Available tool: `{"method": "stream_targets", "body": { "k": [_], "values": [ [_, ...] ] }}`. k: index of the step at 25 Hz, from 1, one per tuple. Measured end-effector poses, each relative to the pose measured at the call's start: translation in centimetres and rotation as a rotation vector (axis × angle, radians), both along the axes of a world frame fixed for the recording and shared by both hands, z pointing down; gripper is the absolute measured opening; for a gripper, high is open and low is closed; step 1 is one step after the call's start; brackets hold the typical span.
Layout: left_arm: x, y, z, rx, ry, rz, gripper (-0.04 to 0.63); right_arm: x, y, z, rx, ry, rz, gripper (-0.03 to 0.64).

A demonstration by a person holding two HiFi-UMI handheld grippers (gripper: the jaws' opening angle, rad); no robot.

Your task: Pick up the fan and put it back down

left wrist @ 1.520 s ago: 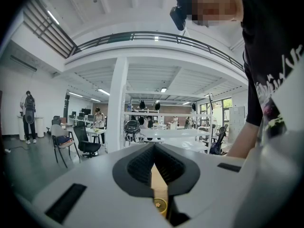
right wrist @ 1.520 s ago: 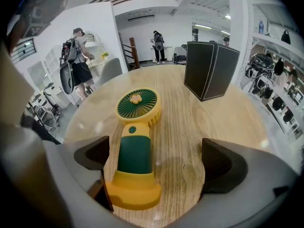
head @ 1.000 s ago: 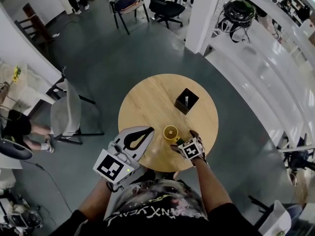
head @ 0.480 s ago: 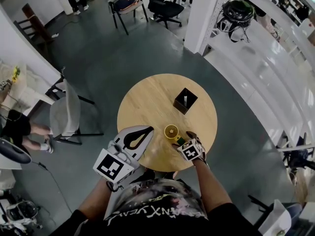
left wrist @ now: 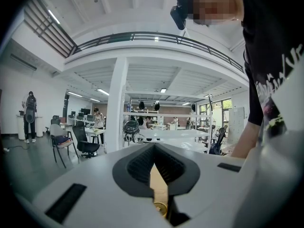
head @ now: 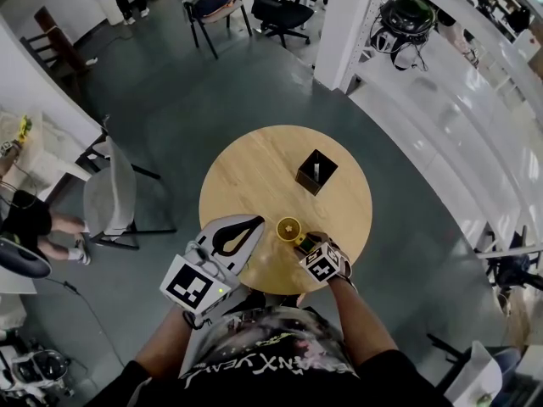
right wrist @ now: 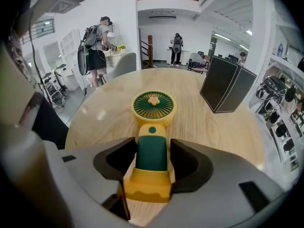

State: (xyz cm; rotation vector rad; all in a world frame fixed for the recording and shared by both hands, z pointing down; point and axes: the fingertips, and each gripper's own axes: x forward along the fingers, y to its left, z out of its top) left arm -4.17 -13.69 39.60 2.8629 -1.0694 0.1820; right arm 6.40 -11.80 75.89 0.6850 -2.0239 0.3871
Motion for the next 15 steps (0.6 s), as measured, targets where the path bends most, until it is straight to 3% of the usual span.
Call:
{"method": "stream_targets", "body": {
  "k": [15],
  "values": [
    [-0.33, 0.04, 0.53, 0.002, -0.026, 0.000, 0.017, -0.15, -0.20, 0.07, -0.025, 0.091, -0.086, 0.250]
  ]
}}
